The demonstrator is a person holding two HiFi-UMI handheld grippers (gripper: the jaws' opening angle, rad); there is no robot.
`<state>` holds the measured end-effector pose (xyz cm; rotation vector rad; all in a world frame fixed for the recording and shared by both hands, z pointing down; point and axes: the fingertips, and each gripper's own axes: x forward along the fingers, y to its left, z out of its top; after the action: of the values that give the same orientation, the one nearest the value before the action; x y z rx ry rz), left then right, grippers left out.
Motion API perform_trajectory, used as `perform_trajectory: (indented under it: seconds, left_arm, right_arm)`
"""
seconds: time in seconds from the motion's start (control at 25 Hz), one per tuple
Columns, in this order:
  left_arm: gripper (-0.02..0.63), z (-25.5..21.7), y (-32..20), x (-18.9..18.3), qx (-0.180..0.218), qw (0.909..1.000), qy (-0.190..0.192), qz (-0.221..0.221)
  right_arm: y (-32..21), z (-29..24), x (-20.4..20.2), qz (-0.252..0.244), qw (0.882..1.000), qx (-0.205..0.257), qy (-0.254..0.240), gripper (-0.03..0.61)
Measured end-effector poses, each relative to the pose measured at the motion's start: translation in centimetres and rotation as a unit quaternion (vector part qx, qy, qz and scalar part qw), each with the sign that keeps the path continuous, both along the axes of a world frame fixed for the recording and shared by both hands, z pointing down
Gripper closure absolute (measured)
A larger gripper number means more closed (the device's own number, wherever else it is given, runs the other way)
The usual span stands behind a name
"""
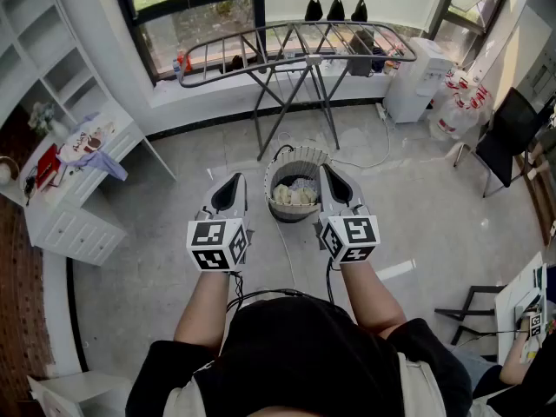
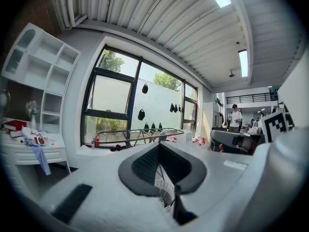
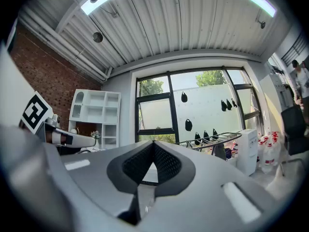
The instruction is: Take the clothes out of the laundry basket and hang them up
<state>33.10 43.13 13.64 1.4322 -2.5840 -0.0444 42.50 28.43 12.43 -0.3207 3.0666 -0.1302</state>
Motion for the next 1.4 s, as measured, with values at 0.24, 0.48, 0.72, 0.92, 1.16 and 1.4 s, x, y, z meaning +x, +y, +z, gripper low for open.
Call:
perform_trajectory:
  seconds: [0.24, 0.48, 0.72, 0.92, 1.16, 1.4]
  left_arm:
    - [0.604, 0.5, 0.6, -0.8, -0.006, 1.0000, 0.002, -0.004]
    - [0.604, 0.3, 0.9, -2.1, -0.003, 1.0000, 0.004, -0.007]
    - [0.604, 1.0, 1.2, -3.7, -0.005, 0.9999, 0.009, 0.008]
    - [0.604, 2.1, 1.3, -4.9, -0.009, 0.9995, 0.016, 0.025]
    - [0.604, 2.7, 0.9, -6.4, -0.011, 0.9989, 0.021, 0.040]
    - [0.604, 2.8, -0.9, -8.1, -0.012, 0.9988, 0.009, 0.047]
  right_arm:
    - [0.1, 0.4, -0.5, 0.005, 1.000, -0.002, 0.005, 0.566]
    - [0.6, 0.3, -1.8, 0.004, 1.000, 0.010, 0.012, 0.566]
    - [1.3, 0.4, -3.5, 0.013, 1.000, 0.016, 0.017, 0.566]
    - [1.4, 1.1, -4.3, 0.032, 0.999, 0.014, 0.021, 0.566]
    - [0.9, 1.5, -5.2, 0.050, 0.998, 0.012, 0.025, 0.566]
    - [-0.6, 2.2, -7.3, 0.049, 0.998, 0.020, 0.026, 0.566]
